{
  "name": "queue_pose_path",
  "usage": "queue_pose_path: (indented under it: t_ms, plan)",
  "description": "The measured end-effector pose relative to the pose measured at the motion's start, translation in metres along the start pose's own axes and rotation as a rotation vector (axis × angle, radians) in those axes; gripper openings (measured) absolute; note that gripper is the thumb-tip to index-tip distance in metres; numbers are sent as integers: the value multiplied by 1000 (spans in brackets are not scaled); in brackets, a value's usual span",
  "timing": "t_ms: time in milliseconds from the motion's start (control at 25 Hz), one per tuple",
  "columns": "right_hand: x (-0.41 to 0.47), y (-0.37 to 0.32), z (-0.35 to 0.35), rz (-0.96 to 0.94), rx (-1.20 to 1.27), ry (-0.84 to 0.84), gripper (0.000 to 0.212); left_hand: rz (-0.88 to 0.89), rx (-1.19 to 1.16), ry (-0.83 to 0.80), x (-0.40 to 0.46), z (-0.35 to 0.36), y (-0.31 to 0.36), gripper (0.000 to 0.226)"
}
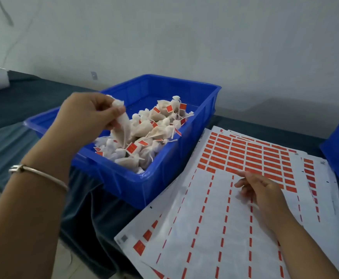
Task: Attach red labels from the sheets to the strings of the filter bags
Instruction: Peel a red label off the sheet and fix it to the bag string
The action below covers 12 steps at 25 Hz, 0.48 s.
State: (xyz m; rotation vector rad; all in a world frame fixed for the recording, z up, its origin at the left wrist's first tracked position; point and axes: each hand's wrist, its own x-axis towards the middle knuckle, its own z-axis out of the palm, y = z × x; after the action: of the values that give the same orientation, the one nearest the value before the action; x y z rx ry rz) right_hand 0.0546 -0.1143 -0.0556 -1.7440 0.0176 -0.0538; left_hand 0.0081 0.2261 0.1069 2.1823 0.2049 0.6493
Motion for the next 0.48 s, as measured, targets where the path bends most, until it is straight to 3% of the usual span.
queue_pose_path:
  t_ms: [240, 320, 480]
  plan:
    - [-2, 0, 2, -22, -66, 24, 33, -76, 576, -116, 4, 6, -41, 23]
    - [-3, 1, 3, -28, -86, 21, 31, -69, 632, -108, 7, 10, -47, 22]
    - [-5, 2, 5, -25, -103, 26, 31, -72, 645, -244, 4, 18, -43, 24]
